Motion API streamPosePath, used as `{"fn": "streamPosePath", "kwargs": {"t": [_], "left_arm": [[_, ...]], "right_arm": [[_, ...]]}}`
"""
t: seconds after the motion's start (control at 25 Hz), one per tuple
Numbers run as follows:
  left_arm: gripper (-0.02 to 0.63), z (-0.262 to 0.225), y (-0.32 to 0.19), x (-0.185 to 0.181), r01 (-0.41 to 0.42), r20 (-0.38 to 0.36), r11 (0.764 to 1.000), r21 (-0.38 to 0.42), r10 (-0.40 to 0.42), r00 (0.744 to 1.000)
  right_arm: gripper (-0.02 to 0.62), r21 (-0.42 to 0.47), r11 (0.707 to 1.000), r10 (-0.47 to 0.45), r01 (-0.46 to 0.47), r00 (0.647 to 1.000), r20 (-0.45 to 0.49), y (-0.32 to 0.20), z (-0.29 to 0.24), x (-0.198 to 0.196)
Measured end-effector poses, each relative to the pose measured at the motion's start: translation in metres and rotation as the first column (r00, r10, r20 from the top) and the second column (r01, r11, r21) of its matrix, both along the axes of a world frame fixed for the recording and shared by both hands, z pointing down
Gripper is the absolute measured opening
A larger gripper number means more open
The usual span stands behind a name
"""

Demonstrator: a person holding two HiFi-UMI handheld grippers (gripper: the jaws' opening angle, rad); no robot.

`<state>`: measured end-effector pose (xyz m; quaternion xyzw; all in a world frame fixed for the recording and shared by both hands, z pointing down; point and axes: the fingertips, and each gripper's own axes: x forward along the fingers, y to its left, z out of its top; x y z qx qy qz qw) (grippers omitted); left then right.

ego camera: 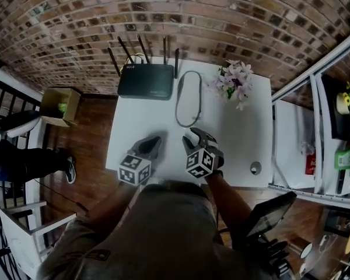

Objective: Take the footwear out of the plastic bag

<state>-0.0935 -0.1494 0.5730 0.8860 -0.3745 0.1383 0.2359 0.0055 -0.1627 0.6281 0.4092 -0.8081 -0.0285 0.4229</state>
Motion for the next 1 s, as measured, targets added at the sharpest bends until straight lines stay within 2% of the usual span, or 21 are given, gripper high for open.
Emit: {"fn": "streamPosePath", "kwargs": {"t": [0.12, 0.2, 0.24, 0.36, 0.6, 1.0], "left_arm": [[0.002, 0.002, 0.000, -0.005, 0.015, 0.018, 1.000, -0.011, -0.015, 1.000], [0.000, 0.003, 0.000, -0.008, 0.025, 0.028, 1.000, -0.016, -0.025, 0.999], [0.002, 0.003, -0.001, -0.009, 0.029, 0.031, 0.999, -0.017, -0.029, 0.999], [0.000, 0.004, -0.003, -0.011, 0.037, 0.038, 0.999, -0.020, -0.036, 0.999], [0.000, 0.009, -0.007, 0.001, 0.020, 0.042, 1.000, -0.024, -0.019, 0.999], [0.000, 0.022, -0.005, 0.045, -0.046, 0.028, 0.998, -0.036, 0.048, 0.998]], "right_arm": [[0.189, 0.002, 0.999, -0.054, 0.054, 0.994, -0.096, -0.008, 0.016, -0.001], [0.183, 0.004, 0.998, -0.067, 0.068, 0.990, -0.126, -0.012, 0.024, -0.001], [0.158, 0.008, 0.998, -0.067, 0.069, 0.989, -0.131, -0.014, 0.025, 0.000], [0.022, 0.021, 0.998, -0.061, 0.064, 0.991, -0.123, -0.015, 0.024, 0.002], [0.012, 0.020, 0.997, -0.078, 0.080, 0.993, -0.093, 0.000, 0.018, 0.016], [0.012, -0.054, 0.982, -0.186, 0.181, 0.977, -0.102, 0.075, 0.023, 0.068]]}}
